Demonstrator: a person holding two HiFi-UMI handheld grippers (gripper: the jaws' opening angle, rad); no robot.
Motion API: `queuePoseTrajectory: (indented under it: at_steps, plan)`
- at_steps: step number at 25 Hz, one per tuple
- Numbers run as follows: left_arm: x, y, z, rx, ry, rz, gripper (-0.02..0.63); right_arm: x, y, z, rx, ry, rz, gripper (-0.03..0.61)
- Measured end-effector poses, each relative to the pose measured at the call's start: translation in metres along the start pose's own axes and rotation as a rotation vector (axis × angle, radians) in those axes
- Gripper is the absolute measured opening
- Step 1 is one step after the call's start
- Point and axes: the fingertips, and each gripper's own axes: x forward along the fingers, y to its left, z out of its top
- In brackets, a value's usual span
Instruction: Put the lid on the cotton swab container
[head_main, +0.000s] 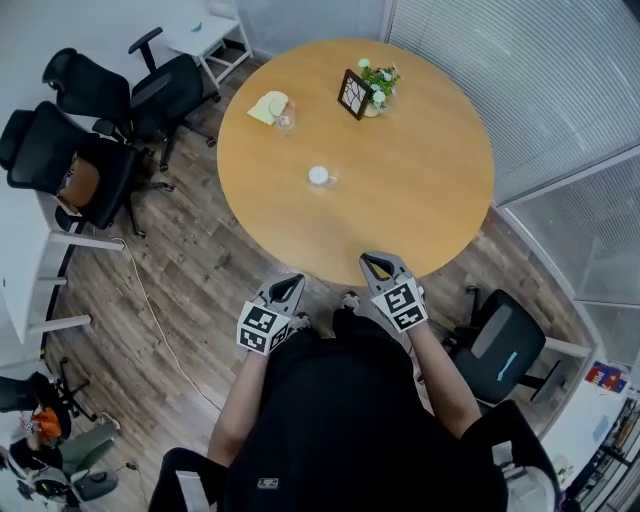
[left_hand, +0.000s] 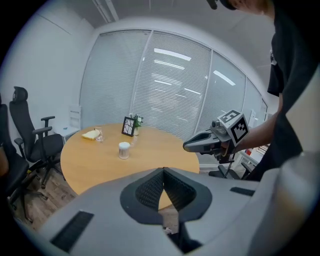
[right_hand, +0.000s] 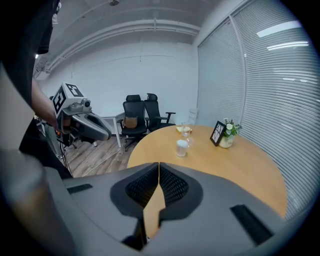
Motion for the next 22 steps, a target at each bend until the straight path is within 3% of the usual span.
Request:
queuePoseTrajectory:
  at_steps: [12, 22]
  plan:
    - [0.043, -0.022, 0.024, -0.011, -0.018, 0.018, 0.006, 0.0, -0.044, -0.007, 0.005, -0.013, 0.032, 0.005]
    - [0.05, 0.002, 0.027, -0.052, -0.028, 0.018, 0.006, 0.016, -0.049, 0.0, 0.004, 0.003, 0.035, 0.005]
